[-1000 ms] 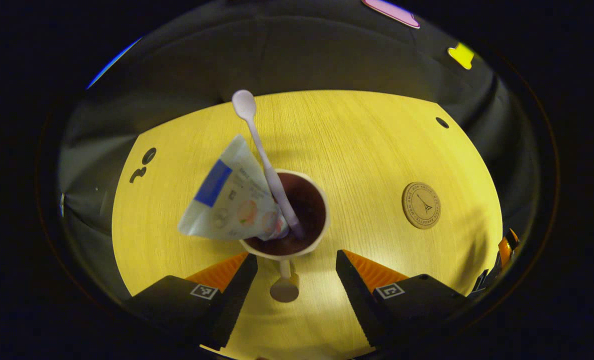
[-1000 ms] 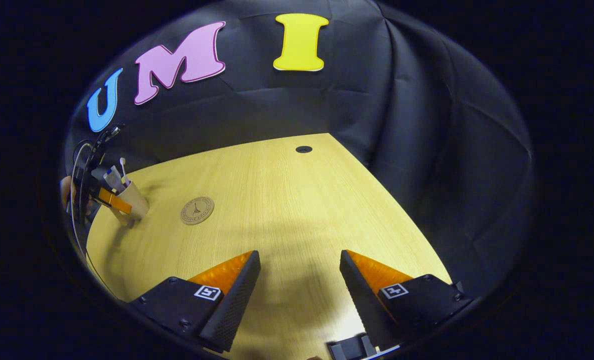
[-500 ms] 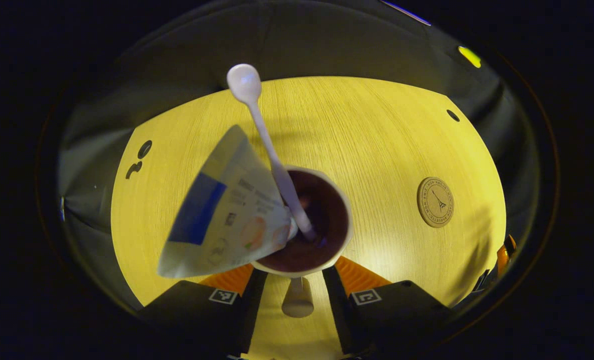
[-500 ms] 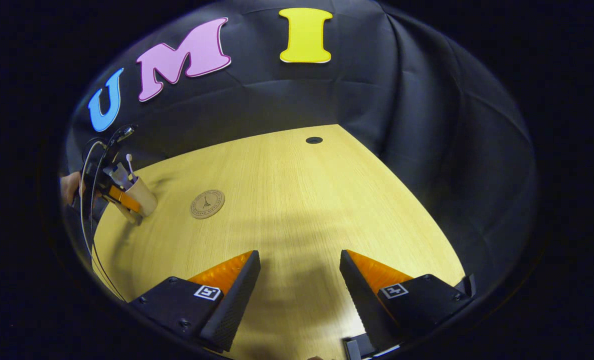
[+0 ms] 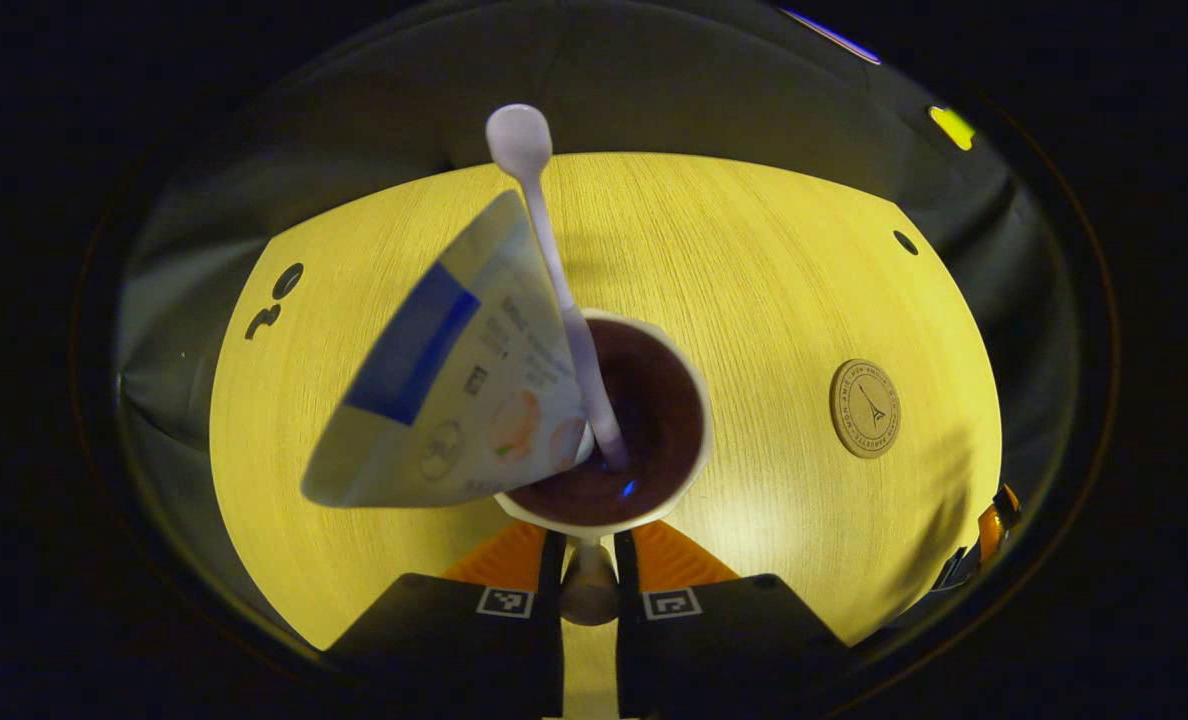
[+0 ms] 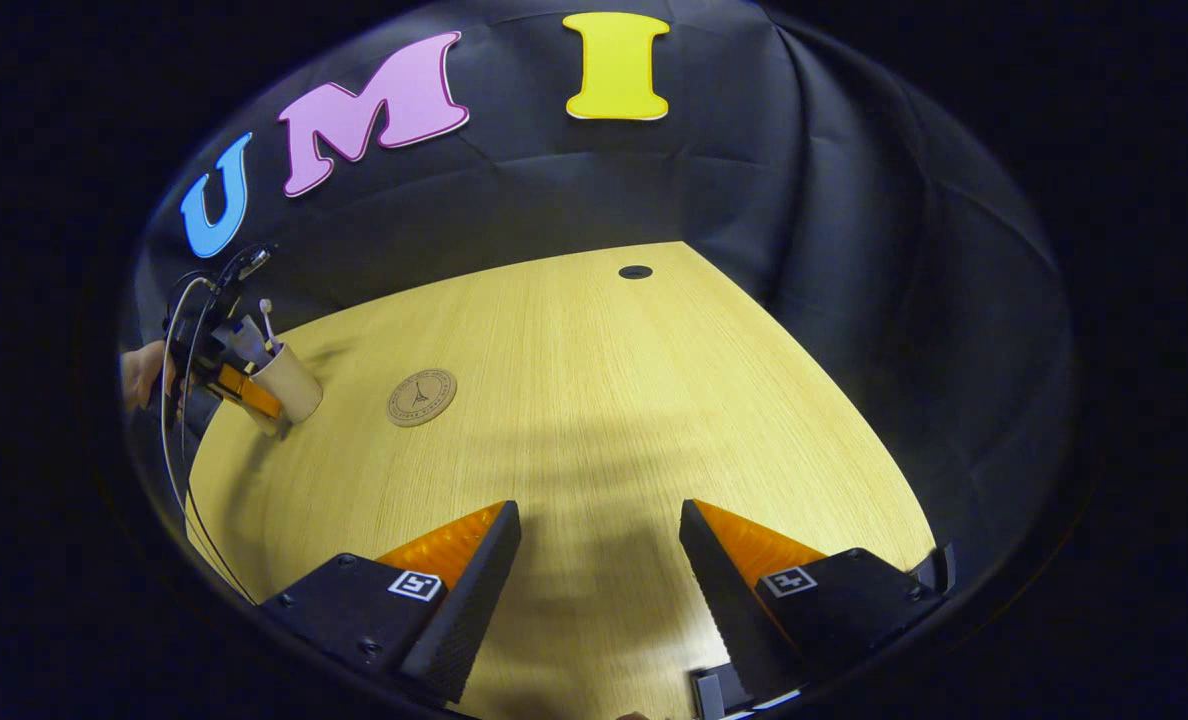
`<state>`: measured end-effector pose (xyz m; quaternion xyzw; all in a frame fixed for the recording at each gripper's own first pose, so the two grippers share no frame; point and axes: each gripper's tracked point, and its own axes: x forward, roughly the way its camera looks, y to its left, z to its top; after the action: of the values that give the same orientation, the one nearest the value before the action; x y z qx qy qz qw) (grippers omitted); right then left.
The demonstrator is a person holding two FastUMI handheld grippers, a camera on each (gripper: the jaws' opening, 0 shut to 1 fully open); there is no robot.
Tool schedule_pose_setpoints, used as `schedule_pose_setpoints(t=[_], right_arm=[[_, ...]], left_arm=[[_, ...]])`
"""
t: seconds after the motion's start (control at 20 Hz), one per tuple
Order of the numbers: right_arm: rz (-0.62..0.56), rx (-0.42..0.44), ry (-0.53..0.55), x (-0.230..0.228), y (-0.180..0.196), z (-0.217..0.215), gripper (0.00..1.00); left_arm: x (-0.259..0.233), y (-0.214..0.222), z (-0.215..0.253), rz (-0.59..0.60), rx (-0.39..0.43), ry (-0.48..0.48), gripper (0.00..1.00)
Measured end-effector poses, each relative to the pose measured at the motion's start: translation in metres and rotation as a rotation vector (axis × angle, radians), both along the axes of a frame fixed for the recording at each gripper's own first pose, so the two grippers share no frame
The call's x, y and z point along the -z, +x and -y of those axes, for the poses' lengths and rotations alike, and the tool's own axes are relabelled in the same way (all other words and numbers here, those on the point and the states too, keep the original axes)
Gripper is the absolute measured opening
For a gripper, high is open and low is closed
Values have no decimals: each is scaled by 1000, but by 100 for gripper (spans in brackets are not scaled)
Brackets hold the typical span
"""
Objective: Put the toothbrush and toothpaste on the desktop into the cup, then pick up the cup and place it on the coaster on the desktop.
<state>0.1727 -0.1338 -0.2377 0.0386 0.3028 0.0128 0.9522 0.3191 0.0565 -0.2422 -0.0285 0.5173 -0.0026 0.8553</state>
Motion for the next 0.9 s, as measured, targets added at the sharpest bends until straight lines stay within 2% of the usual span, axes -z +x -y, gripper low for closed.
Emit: schedule_pose_setpoints(t=[0.25,0.55,0.6,0.65,0.9], right_arm=[[24,0,-6,-7,-1,2,98],[49,41,-5,-18,-6,23,98],[52,54,-4,-19,-8,29,98],[55,68,-1,-20,-11,35,99],[57,162,5,-21,-30,73,99]], left_arm=[[-13,-2,6,35,8,7,23],[-38,1,55,66,144,26,23],[-39,4,67,69,176,33,28],[-40,5,81,66,207,37,23],[-37,12,140,52,315,25,23]])
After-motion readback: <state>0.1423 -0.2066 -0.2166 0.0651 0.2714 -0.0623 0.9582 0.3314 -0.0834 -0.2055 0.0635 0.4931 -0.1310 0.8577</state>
